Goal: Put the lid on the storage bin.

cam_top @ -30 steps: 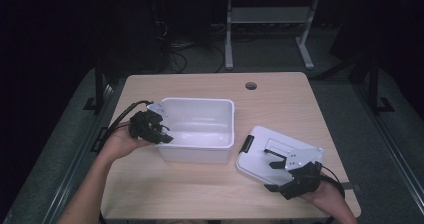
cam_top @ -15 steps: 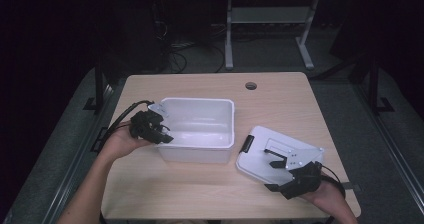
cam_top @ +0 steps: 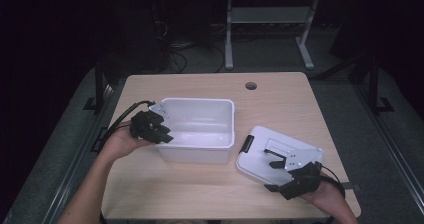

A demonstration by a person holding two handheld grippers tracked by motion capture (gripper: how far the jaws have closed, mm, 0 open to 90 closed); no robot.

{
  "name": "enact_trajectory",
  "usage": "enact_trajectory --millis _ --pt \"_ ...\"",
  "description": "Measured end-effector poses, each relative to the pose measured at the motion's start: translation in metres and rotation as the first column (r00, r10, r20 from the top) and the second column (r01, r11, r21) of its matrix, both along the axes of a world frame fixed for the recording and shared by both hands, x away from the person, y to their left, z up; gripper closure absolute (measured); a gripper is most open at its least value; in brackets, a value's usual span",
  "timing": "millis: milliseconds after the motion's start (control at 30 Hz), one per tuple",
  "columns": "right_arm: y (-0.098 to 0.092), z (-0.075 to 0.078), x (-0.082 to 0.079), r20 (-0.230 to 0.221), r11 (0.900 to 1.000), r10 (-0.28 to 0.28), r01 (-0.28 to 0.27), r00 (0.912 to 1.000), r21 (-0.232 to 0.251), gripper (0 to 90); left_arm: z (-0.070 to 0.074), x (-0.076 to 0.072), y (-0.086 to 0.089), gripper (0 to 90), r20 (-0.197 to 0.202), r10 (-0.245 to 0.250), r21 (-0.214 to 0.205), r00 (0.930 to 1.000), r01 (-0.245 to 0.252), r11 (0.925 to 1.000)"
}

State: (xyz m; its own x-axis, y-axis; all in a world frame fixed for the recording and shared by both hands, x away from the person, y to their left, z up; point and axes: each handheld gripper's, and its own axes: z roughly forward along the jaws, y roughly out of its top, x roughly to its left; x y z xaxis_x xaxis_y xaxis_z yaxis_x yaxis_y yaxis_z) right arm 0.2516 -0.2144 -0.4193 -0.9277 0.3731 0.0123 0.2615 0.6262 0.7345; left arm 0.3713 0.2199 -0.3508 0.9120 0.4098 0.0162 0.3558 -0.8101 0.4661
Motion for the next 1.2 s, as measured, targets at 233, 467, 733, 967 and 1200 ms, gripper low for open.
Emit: enact_trajectory --millis 233,467,733,967,1200 --pt "0.000 0.001 0.000 -0.006 0.9999 -0.010 0.010 0.9999 0.004 28.5 0.004 -0.001 -0.001 63.7 0.012 -0.008 0.001 0.9999 0.008 1.0000" --pt "0.001 0.000 0.000 -0.008 1.0000 -0.009 0.009 0.9999 0.002 28.5 0.009 -0.001 0.000 63.5 0.016 -0.005 -0.010 0.9999 0.005 0.9999" --pt "-0.001 0.000 0.001 -0.007 0.9999 -0.014 0.014 0.9999 0.007 28.5 0.017 -0.008 0.004 61.0 0.029 0.001 -0.014 0.9996 -0.001 0.9999" --pt "-0.001 -0.002 0.002 -0.014 0.9998 -0.015 0.015 0.9998 0.009 28.5 0.026 -0.013 0.009 59.9 0.049 0.007 -0.019 0.9988 -0.006 0.9998" --pt "-0.001 -0.002 0.001 -0.021 0.9998 -0.020 0.020 0.9996 0.007 28.5 0.039 -0.026 0.016 58.1 0.077 0.014 -0.023 0.9969 -0.012 0.9997"
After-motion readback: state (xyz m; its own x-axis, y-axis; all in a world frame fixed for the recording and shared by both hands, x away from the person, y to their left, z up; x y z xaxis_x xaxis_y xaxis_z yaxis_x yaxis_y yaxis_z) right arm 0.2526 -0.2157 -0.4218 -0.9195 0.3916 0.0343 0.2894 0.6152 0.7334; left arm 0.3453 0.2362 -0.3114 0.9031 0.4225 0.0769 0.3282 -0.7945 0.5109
